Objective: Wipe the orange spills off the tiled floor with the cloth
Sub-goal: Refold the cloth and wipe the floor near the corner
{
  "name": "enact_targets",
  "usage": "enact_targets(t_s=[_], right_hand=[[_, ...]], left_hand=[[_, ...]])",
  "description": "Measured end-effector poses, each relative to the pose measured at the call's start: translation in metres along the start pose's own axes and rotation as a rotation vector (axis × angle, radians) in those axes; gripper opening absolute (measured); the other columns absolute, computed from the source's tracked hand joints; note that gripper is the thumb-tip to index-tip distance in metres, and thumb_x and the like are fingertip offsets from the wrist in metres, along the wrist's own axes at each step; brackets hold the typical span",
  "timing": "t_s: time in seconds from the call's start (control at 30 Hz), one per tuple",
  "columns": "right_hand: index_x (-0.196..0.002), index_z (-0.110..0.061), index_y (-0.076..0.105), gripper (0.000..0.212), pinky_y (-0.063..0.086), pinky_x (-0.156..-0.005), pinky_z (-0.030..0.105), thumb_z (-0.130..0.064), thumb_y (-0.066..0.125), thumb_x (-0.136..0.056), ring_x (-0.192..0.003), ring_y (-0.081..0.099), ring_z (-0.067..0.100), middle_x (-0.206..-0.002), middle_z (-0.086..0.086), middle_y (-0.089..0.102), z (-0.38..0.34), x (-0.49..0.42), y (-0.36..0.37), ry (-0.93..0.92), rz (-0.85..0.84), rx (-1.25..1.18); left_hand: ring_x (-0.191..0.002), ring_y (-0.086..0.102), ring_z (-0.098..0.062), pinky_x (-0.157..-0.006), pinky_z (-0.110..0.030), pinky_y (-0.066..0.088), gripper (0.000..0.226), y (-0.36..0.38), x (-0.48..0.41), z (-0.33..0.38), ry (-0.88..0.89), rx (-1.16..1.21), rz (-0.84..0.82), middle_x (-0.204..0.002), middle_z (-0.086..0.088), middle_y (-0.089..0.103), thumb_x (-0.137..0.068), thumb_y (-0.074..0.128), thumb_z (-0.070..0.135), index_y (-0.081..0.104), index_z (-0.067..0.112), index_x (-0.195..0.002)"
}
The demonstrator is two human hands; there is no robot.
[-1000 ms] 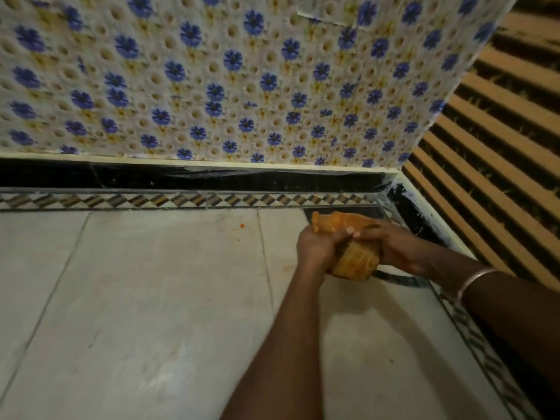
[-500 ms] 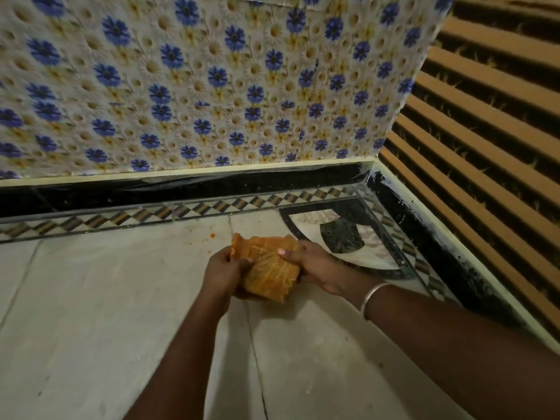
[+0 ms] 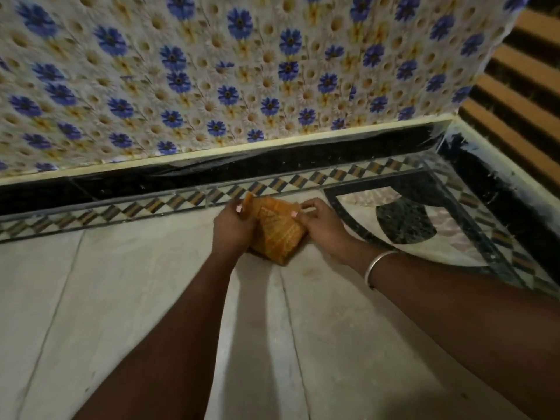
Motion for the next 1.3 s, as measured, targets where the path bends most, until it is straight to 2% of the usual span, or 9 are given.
enact_targets(t_s=[0.1, 0.2, 0.3, 0.4, 0.53, 0.7, 0.93, 1.2, 1.3], right_hand=[[-0.139, -0.025, 0.054, 0.042, 0.040, -0.112, 0.046, -0.041, 0.056, -0.101, -0.137, 0.044, 0.027, -0.146, 0.008, 0.050, 0.026, -0.012, -0.013, -0.275, 0.143, 0.549], [-0.160, -0.024, 0.027, 0.058, 0.008, -0.127, 0.048, -0.047, 0.033, -0.107, -0.158, 0.003, 0.025, -0.171, 0.006, 0.012, 0.058, -0.018, -0.013, -0.342, 0.080, 0.904], [-0.163, -0.022, 0.013, 0.067, -0.001, -0.126, 0.049, -0.053, 0.012, -0.104, -0.158, -0.001, 0.023, -0.171, 0.006, 0.007, 0.078, -0.016, -0.003, -0.364, 0.113, 1.104], [-0.163, -0.021, 0.016, 0.069, 0.001, -0.127, 0.050, -0.055, 0.013, -0.103, -0.158, 0.004, 0.023, -0.171, 0.007, 0.012, 0.080, -0.015, -0.002, -0.378, 0.137, 1.089], [-0.163, -0.020, 0.018, 0.069, 0.004, -0.127, 0.051, -0.054, 0.013, -0.102, -0.158, 0.007, 0.024, -0.170, 0.008, 0.013, 0.076, -0.015, -0.002, -0.382, 0.148, 1.114], [-0.163, -0.020, 0.014, 0.072, 0.002, -0.127, 0.049, -0.056, 0.010, -0.102, -0.158, 0.005, 0.025, -0.171, 0.010, 0.011, 0.077, -0.013, -0.003, -0.400, 0.120, 1.121], [-0.163, -0.019, 0.013, 0.070, 0.003, -0.128, 0.047, -0.055, 0.015, -0.104, -0.158, 0.005, 0.025, -0.171, 0.010, 0.011, 0.077, -0.011, -0.004, -0.421, 0.132, 1.129], [-0.163, -0.017, 0.018, 0.069, 0.006, -0.128, 0.048, -0.054, 0.018, -0.103, -0.158, 0.009, 0.027, -0.170, 0.011, 0.015, 0.078, -0.010, -0.004, -0.421, 0.134, 1.124], [-0.163, -0.017, 0.016, 0.070, 0.005, -0.128, 0.048, -0.053, 0.016, -0.103, -0.158, 0.008, 0.027, -0.170, 0.012, 0.013, 0.079, -0.010, -0.003, -0.428, 0.143, 1.126]], left_hand=[[-0.140, 0.049, -0.035, -0.115, -0.049, 0.039, 0.061, 0.009, -0.004, -0.004, 0.130, -0.273, 0.144, -0.153, -0.017, 0.052, -0.103, 0.057, 0.036, 0.040, 0.015, -0.157], [-0.160, 0.015, -0.028, -0.127, -0.056, 0.010, 0.064, 0.042, 0.000, -0.005, 0.298, -0.544, -0.036, -0.172, -0.008, 0.020, -0.108, 0.038, 0.052, 0.021, 0.028, -0.165], [-0.161, -0.010, -0.029, -0.127, -0.061, -0.006, 0.071, 0.078, -0.002, -0.014, 0.376, -0.770, -0.217, -0.175, -0.003, -0.007, -0.104, 0.013, 0.068, 0.000, 0.037, -0.166], [-0.161, -0.011, -0.029, -0.126, -0.064, -0.004, 0.076, 0.080, -0.027, -0.017, 0.407, -0.835, -0.214, -0.175, -0.001, -0.008, -0.099, 0.006, 0.075, 0.000, 0.039, -0.165], [-0.161, -0.009, -0.033, -0.124, -0.067, -0.002, 0.078, 0.039, -0.054, -0.035, 0.232, -0.810, -0.109, -0.175, -0.004, -0.006, -0.100, 0.011, 0.075, -0.001, 0.035, -0.165], [-0.160, -0.010, -0.037, -0.124, -0.069, -0.001, 0.078, 0.037, 0.016, -0.055, 0.094, -0.758, 0.010, -0.175, -0.010, -0.008, -0.102, 0.013, 0.070, -0.003, 0.028, -0.166], [-0.160, -0.014, -0.033, -0.126, -0.063, -0.007, 0.083, 0.088, -0.023, -0.014, 0.305, -0.814, -0.144, -0.175, -0.006, -0.009, -0.098, 0.011, 0.078, -0.003, 0.033, -0.166], [-0.160, -0.008, -0.037, -0.125, -0.066, 0.001, 0.078, 0.051, -0.009, -0.044, 0.044, -0.725, 0.034, -0.175, -0.012, -0.006, -0.103, 0.011, 0.068, -0.001, 0.025, -0.167], [-0.160, -0.011, -0.037, -0.125, -0.066, -0.003, 0.080, 0.079, 0.036, -0.034, 0.112, -0.753, 0.025, -0.174, -0.012, -0.008, -0.101, 0.007, 0.069, -0.004, 0.024, -0.166]])
Point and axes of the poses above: each hand's wrist, its own x-axis away from the middle knuckle, its own y-axis out of the palm, z = x × y, the point moved 2 cm from there along -x, towards the middle knuckle
